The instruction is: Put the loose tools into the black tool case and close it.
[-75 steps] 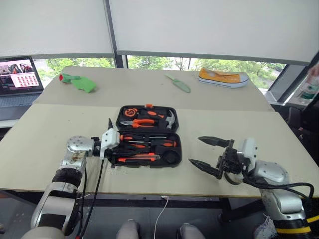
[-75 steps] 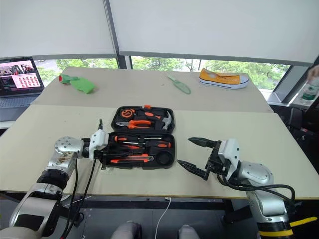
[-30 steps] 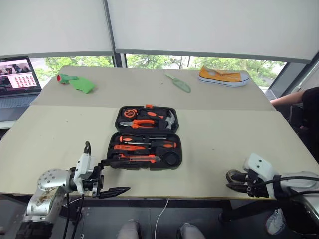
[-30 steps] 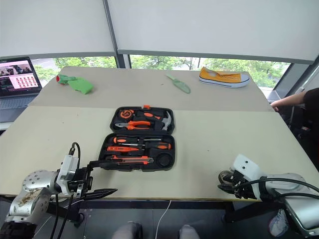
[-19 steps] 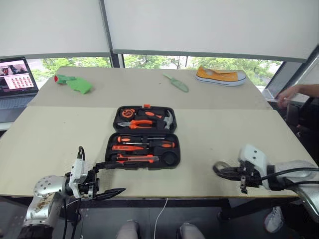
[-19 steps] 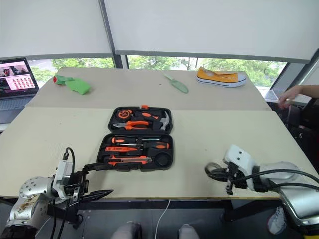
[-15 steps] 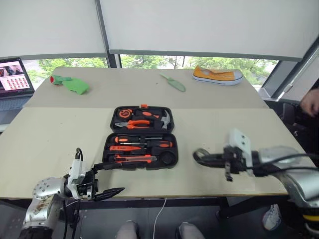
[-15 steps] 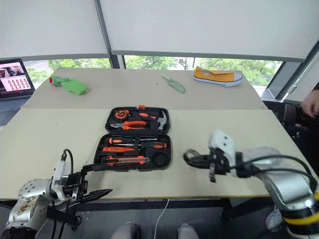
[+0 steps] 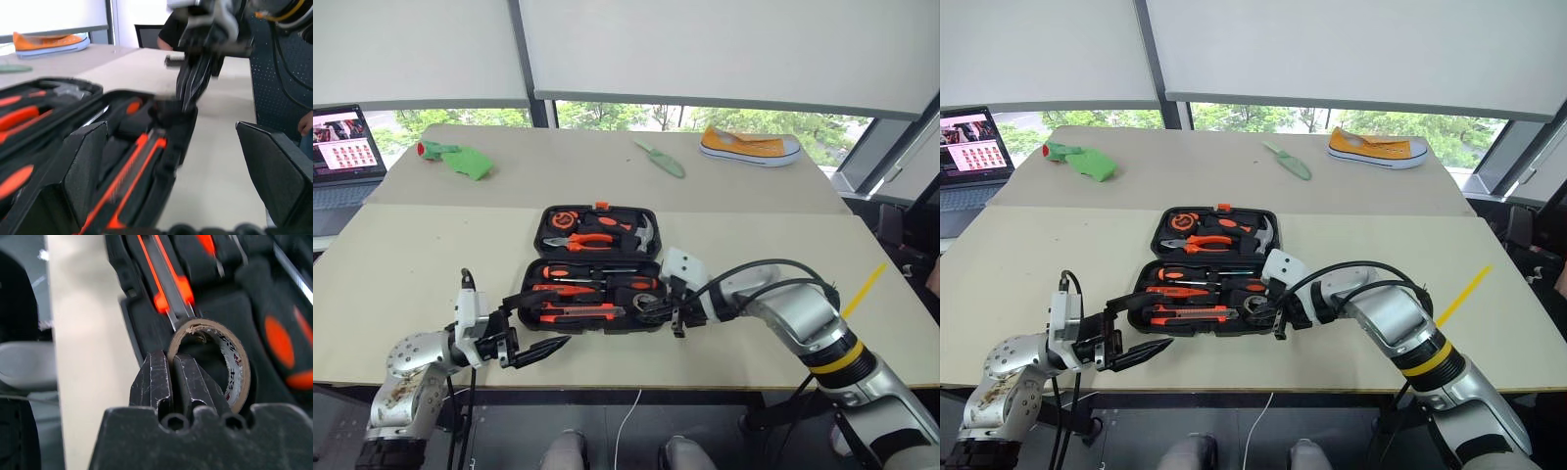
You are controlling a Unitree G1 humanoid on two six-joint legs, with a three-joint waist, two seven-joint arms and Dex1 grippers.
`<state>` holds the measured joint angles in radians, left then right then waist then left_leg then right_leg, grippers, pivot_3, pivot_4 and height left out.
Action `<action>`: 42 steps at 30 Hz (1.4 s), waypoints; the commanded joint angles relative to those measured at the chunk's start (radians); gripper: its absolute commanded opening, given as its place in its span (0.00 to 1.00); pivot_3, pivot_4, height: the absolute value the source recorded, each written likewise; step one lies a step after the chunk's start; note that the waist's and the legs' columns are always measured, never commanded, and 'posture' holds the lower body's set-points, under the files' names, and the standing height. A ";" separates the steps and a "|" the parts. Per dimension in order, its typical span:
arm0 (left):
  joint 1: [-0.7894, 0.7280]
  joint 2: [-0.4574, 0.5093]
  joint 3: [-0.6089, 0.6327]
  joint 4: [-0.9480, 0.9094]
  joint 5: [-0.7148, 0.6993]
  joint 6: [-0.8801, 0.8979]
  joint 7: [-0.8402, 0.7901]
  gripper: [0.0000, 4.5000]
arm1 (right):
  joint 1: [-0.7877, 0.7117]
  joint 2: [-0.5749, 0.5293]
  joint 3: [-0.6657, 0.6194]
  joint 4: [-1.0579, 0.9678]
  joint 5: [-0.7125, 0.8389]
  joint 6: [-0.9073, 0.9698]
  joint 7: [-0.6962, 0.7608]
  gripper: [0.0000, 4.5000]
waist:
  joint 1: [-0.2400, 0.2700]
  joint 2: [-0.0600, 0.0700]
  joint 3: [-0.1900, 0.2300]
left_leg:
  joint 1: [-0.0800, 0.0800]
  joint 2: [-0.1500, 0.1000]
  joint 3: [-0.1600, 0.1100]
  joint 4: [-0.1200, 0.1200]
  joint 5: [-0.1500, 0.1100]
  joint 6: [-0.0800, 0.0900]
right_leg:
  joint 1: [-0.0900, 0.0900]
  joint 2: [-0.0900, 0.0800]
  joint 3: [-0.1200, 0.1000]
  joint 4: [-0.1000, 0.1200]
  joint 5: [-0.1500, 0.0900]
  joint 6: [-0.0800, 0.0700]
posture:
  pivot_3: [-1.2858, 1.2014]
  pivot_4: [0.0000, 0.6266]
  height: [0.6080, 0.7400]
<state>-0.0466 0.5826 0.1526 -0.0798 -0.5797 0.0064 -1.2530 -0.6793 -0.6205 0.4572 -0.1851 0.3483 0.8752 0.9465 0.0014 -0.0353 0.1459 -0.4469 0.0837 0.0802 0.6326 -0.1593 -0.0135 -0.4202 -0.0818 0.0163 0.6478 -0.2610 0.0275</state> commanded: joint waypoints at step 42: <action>-0.577 0.044 -0.041 0.675 0.347 0.238 0.496 0.00 | -0.251 0.260 -0.223 0.967 -0.386 -0.849 -0.173 0.00 | -0.009 -0.001 0.002 | 0.000 0.001 -0.001 -0.003 0.002 -0.002 | -0.002 0.005 0.002 0.000 0.004 -0.001 | 0.52 0.24 1.00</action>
<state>-0.5863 0.6300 0.1216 0.5899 -0.2356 0.2471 -0.7245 -0.8945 -0.3684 0.2402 0.7582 -0.0313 0.0617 0.7638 -0.0071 -0.0368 0.1475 -0.4472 0.0849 0.0796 0.6298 -0.1572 -0.0154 -0.4225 -0.0765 0.0187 0.6480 -0.2565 0.0264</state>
